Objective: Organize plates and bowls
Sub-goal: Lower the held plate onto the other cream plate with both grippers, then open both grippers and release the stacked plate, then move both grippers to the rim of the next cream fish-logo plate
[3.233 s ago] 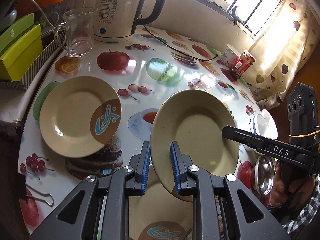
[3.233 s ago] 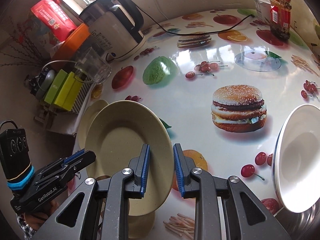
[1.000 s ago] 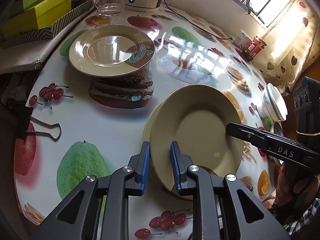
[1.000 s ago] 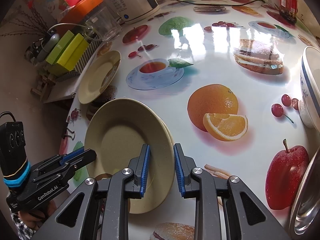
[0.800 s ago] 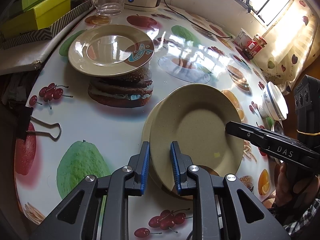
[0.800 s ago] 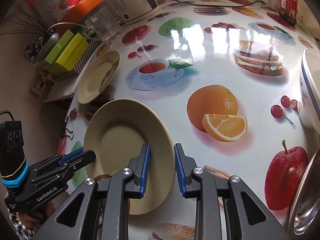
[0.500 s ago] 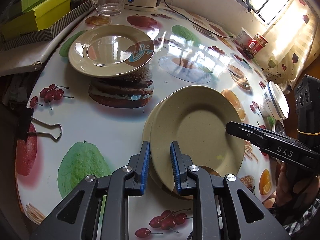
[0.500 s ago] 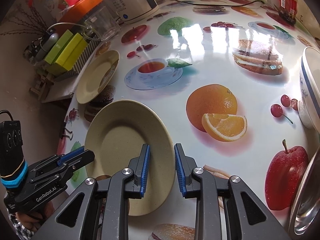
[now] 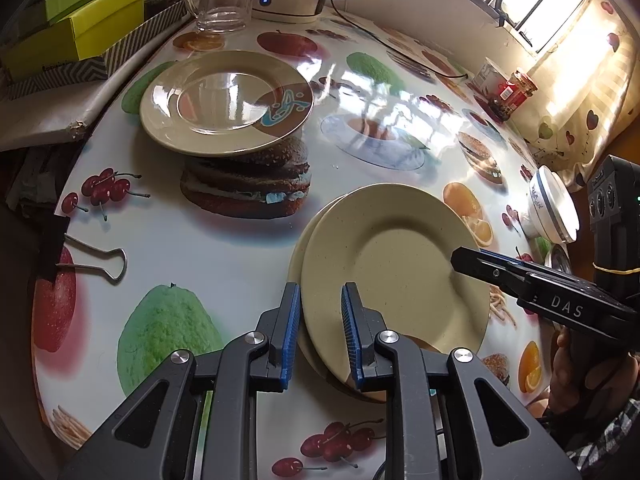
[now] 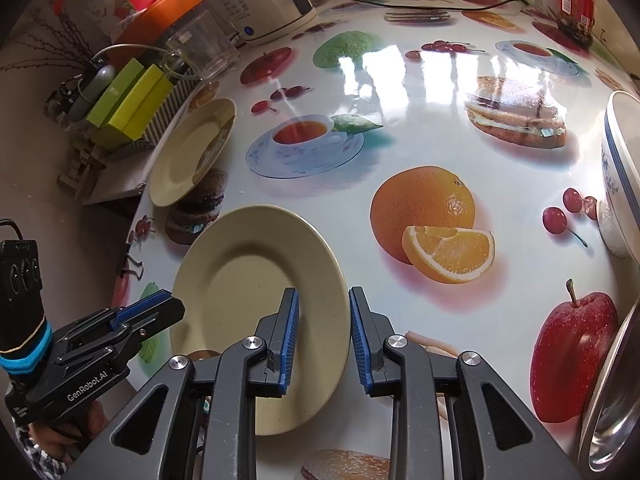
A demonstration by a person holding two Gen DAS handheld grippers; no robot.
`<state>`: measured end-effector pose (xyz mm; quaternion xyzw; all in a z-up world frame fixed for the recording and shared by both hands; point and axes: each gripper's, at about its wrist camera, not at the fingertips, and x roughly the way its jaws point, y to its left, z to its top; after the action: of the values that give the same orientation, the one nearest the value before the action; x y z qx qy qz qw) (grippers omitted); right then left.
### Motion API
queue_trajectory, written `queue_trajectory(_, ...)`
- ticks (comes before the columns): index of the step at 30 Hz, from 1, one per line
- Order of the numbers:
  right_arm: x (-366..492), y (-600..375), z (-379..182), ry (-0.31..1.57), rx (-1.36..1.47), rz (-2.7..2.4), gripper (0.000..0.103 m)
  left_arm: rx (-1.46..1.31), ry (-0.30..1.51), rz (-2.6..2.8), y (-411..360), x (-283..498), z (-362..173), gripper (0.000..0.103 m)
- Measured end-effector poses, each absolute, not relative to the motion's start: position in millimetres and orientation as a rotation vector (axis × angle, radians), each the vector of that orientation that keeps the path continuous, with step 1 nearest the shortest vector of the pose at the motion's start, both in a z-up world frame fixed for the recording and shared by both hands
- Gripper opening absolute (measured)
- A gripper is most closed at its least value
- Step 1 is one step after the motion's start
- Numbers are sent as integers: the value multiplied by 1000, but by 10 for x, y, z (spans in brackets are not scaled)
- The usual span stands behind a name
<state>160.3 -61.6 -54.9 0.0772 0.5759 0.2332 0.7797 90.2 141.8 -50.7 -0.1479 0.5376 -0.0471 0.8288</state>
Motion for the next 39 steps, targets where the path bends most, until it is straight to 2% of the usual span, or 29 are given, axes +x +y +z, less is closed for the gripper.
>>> queue_trajectory(8, 1619, -608, -555, 1246, 152, 491, 26, -273, 1140, -86, 1389, 902, -492, 22)
queue_trajectory(18, 1601, -591, -479, 1201, 109, 466, 40, -224, 1120, -42, 1417, 862, -452, 22)
queue_trajectory(24, 1593, -589, -294, 1156, 111, 481, 43, -164, 1067, 3, 1448, 826, -309, 23)
queue_trajectory(39, 1630, -58, 0, 1094, 94, 601, 45, -226, 996, 27, 1872, 720, -147, 24)
